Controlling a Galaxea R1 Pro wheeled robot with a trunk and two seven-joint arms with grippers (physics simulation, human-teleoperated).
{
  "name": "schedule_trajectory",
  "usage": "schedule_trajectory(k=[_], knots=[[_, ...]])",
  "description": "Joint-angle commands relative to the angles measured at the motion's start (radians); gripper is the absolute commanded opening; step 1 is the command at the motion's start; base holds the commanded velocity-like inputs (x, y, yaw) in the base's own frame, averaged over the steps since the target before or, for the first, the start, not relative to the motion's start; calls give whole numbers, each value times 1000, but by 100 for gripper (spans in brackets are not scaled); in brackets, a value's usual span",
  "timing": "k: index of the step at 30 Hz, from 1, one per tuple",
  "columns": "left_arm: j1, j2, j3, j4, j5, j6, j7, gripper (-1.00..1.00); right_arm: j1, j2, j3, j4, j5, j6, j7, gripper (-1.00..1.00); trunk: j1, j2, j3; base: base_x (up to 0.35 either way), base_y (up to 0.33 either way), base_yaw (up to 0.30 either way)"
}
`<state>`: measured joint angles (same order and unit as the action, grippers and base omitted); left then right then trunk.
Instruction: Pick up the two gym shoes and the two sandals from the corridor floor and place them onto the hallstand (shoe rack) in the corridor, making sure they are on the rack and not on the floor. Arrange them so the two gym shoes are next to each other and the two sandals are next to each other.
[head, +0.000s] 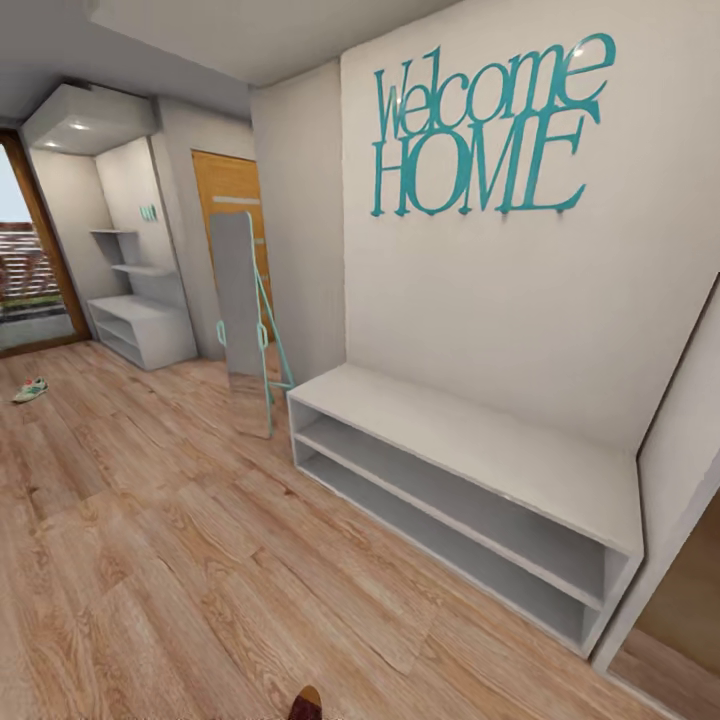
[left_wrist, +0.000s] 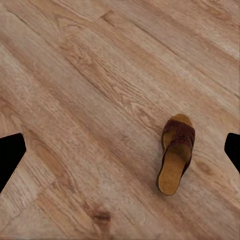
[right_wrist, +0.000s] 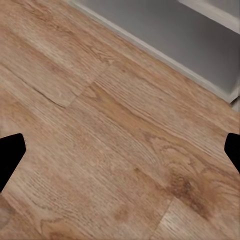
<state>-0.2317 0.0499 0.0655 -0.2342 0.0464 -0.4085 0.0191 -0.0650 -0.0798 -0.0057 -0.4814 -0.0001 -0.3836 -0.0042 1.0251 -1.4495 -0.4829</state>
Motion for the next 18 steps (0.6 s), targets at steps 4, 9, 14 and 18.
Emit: schedule_trajectory(k=[4, 9, 14, 18], knots=[[-10, 20, 26, 1, 6, 4, -9, 100, -1, 0, 0, -1, 0, -3, 0, 100, 0, -1, -2, 0, 0, 54], [-31, 36, 30, -12, 6, 42, -15, 100, -1, 0, 0, -15, -1, -3, 0, 100, 0, -1, -3, 0, 0, 13], [-100, 38, 26, -14, -1, 148, -30, 100, -1, -2, -1, -76, 0, 1, 0, 100, 0, -1, -3, 0, 0, 2], [-138, 36, 22, -14, -2, 207, -45, 100, -1, -4, -2, -181, 0, 25, -2, 100, 0, -1, -3, 0, 0, 0]])
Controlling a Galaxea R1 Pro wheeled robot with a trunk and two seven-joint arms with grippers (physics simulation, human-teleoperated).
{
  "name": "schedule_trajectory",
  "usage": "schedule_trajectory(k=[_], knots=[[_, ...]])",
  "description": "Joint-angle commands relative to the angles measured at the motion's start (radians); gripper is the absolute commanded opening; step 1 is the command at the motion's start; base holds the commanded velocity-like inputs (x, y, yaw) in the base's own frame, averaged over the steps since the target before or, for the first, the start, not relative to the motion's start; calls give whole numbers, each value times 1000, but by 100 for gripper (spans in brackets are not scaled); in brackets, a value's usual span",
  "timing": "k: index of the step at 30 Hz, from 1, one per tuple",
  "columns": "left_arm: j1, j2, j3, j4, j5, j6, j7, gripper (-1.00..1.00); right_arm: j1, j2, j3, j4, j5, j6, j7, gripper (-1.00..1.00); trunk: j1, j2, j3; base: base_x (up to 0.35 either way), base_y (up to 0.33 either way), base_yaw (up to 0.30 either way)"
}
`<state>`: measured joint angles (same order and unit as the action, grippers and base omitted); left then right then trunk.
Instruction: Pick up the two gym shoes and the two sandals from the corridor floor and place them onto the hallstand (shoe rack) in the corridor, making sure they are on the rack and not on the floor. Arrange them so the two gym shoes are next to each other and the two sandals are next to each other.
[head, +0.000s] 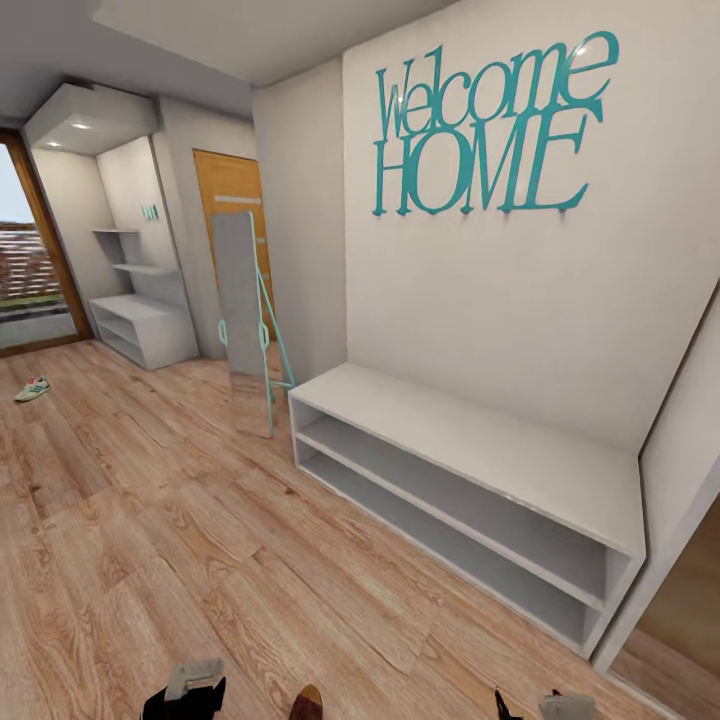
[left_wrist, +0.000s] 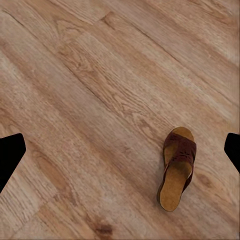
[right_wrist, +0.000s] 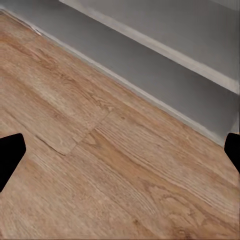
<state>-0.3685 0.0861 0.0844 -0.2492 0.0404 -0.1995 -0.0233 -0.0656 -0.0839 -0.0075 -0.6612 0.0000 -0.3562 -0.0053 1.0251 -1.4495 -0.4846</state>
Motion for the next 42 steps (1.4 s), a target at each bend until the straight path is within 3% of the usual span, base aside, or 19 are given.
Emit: schedule_trajectory(k=[1, 8, 15, 42], knots=[[-3, -1, 3, 1, 4, 0, -3, 100, 0, 0, -1, -11, 0, 8, -1, 100, 0, -1, -1, 0, 0, 0], [2, 0, 0, 1, 3, -5, -5, 100, -4, -2, -19, -114, 0, 168, 0, 100, 0, -1, -1, 0, 0, 0], [11, 2, -1, 2, 3, -43, -5, 100, -5, -1, -70, -136, 1, 239, 3, 100, 0, -1, -1, 15, 0, 0], [13, 4, -2, 4, 2, -57, -9, 100, -5, 1, -83, -137, 2, 253, 5, 100, 0, -1, -1, 51, 0, 0]])
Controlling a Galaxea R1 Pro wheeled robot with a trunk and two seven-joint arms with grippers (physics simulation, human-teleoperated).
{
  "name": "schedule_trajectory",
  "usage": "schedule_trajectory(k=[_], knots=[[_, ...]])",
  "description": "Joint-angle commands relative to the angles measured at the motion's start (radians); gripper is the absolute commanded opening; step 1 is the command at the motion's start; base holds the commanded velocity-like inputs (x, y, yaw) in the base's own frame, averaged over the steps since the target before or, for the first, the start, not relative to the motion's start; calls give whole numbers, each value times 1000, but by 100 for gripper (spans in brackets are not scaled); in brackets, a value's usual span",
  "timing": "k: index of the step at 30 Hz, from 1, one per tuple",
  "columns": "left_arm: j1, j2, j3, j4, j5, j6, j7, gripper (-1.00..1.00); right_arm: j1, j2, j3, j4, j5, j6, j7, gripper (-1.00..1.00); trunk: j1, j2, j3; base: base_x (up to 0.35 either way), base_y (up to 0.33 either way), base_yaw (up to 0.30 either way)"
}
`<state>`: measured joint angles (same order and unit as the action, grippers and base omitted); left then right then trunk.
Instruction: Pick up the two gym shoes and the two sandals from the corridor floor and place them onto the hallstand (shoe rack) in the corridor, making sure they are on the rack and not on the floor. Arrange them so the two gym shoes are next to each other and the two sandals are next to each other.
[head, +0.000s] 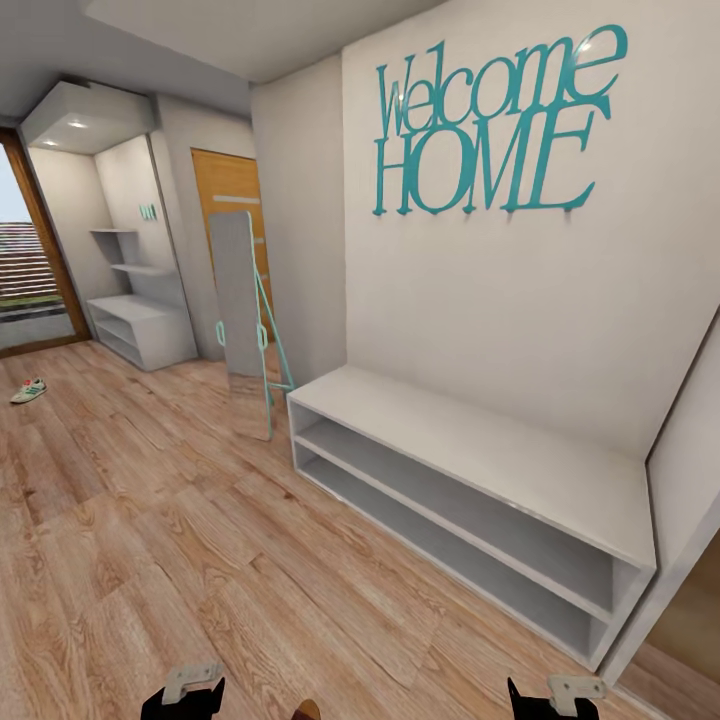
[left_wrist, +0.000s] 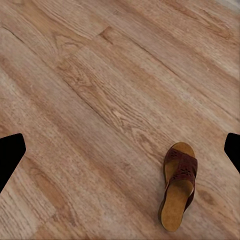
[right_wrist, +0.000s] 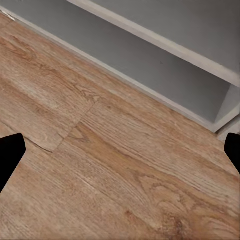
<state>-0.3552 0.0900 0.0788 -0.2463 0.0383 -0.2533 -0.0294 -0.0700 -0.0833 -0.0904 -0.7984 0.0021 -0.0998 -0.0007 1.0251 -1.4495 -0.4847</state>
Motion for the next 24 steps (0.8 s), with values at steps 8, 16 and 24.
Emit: schedule_trajectory(k=[8, 16, 24], knots=[[-1, 0, 4, 4, 5, -3, -7, 100, -1, 0, 0, 1, 0, -3, 2, 100, 27, -50, -23, 0, 0, 0], [-1, 0, 4, 6, 4, -3, -7, 100, -1, 1, 0, 1, -1, -3, 1, 100, 57, -106, -48, 0, 0, 0], [-2, 0, 4, 8, 2, -3, -7, 100, -1, 3, 0, 2, -1, -3, -1, 100, 88, -162, -73, 0, 0, 0]])
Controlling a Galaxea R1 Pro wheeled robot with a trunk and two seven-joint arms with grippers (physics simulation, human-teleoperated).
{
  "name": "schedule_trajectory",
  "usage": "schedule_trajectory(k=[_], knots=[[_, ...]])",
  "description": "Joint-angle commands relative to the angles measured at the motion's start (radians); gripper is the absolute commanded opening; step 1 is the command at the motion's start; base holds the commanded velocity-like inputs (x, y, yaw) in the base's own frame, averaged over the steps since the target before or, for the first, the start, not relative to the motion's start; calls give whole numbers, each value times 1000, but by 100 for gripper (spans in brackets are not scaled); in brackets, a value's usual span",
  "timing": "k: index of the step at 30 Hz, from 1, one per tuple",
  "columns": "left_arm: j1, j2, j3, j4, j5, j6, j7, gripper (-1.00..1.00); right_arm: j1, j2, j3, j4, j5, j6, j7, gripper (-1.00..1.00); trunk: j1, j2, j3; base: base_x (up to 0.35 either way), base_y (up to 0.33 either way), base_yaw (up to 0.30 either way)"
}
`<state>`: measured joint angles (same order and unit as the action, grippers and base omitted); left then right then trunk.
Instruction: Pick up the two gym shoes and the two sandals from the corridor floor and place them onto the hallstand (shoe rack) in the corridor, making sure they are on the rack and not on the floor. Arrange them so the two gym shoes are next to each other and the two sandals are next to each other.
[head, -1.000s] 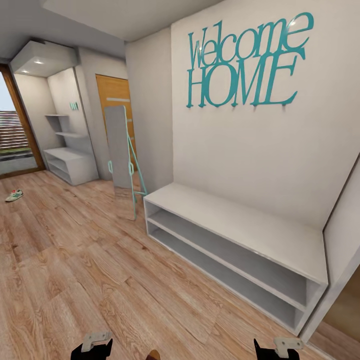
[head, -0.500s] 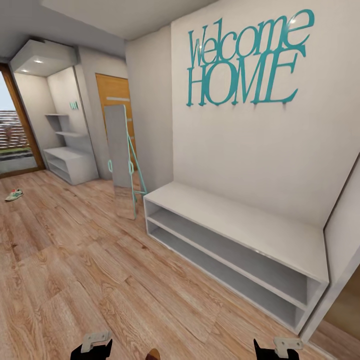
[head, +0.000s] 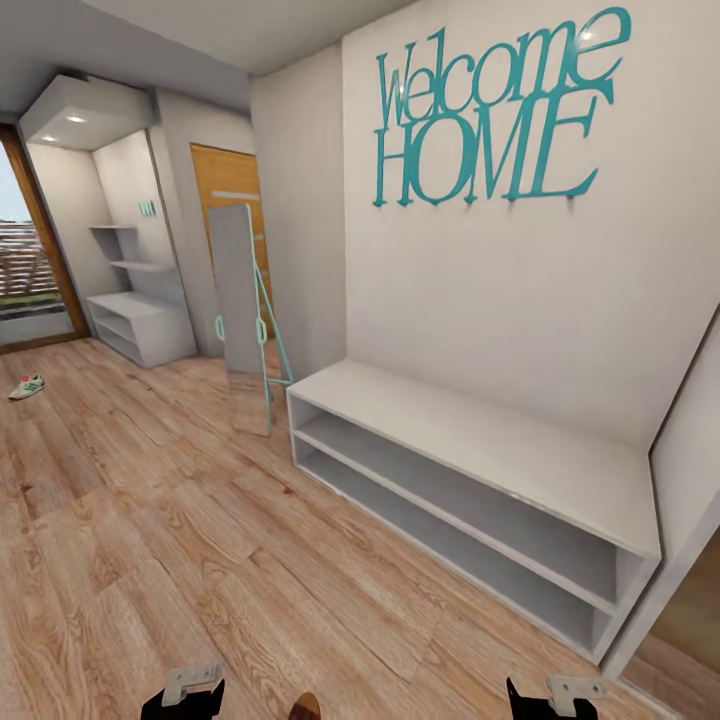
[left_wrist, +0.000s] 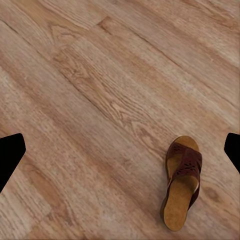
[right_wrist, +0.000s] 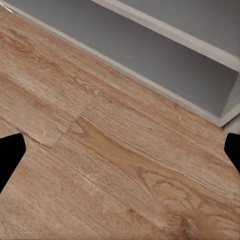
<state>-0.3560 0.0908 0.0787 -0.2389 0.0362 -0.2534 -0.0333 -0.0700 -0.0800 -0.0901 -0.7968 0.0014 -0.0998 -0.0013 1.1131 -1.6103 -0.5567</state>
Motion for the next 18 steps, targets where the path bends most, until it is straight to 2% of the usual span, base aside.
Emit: schedule_trajectory(k=[1, 18], knots=[[-1, 0, 4, 1, 4, -3, -3, 100, -1, 0, 0, 1, 0, -3, 0, 100, 4, -8, -4, 0, 0, 0], [0, -2, 3, 3, 3, -3, -4, 100, -1, 0, -2, 1, 0, -2, 1, 100, 69, -127, -75, 0, 0, 0]])
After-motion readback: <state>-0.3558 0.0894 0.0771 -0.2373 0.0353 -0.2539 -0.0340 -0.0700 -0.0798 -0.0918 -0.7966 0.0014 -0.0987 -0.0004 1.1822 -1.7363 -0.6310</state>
